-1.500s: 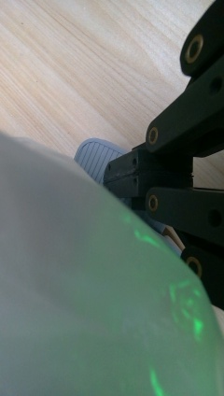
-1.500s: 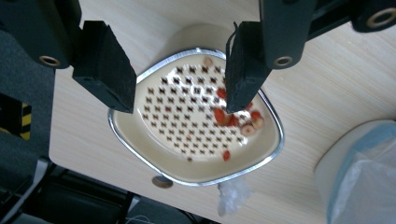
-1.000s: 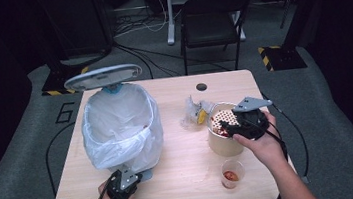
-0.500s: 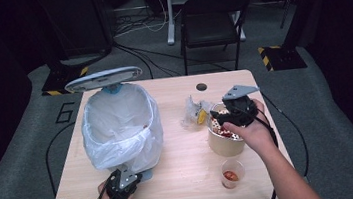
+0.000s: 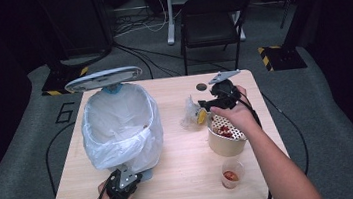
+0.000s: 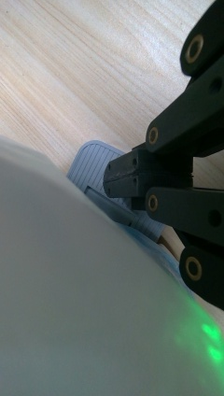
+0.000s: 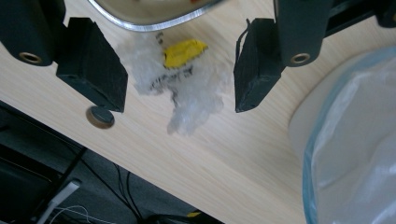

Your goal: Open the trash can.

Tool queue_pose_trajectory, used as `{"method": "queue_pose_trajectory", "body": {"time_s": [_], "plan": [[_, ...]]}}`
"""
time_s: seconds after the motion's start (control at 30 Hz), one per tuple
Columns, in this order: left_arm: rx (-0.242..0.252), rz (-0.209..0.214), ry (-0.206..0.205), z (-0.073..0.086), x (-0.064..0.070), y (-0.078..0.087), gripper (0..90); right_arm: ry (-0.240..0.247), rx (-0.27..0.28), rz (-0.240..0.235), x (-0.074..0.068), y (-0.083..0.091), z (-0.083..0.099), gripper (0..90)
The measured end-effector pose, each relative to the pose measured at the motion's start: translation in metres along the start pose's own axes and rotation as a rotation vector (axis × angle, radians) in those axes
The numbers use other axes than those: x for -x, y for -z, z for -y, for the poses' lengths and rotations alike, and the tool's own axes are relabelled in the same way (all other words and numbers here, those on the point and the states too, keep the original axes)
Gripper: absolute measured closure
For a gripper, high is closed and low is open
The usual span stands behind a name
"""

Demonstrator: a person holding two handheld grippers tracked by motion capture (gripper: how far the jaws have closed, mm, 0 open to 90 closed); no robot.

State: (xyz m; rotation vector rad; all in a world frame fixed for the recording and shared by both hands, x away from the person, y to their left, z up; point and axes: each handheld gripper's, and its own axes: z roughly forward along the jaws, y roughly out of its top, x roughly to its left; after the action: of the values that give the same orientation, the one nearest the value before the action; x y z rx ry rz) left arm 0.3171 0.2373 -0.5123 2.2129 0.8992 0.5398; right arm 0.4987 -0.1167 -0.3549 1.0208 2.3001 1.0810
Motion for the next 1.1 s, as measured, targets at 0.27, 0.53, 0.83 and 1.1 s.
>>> {"method": "queue_pose_trajectory", "body": {"time_s": [0.27,0.53,0.83,1.1], "plan": [[0.013,-0.004,0.011,0.000,0.000,-0.001,90.0,-0.005,0.002,0.004,-0.006,-0.029,-0.027,19.7],[0.013,-0.005,0.009,0.000,0.000,-0.001,90.0,-0.048,-0.032,0.010,-0.016,-0.053,-0.037,13.9],[0.013,-0.005,0.011,0.000,0.000,-0.001,90.0,-0.042,-0.098,0.020,-0.020,-0.078,-0.028,14.7],[0.007,0.004,0.003,0.000,0.000,0.000,90.0,-0.050,-0.161,0.041,-0.023,-0.096,-0.025,14.6]]}}
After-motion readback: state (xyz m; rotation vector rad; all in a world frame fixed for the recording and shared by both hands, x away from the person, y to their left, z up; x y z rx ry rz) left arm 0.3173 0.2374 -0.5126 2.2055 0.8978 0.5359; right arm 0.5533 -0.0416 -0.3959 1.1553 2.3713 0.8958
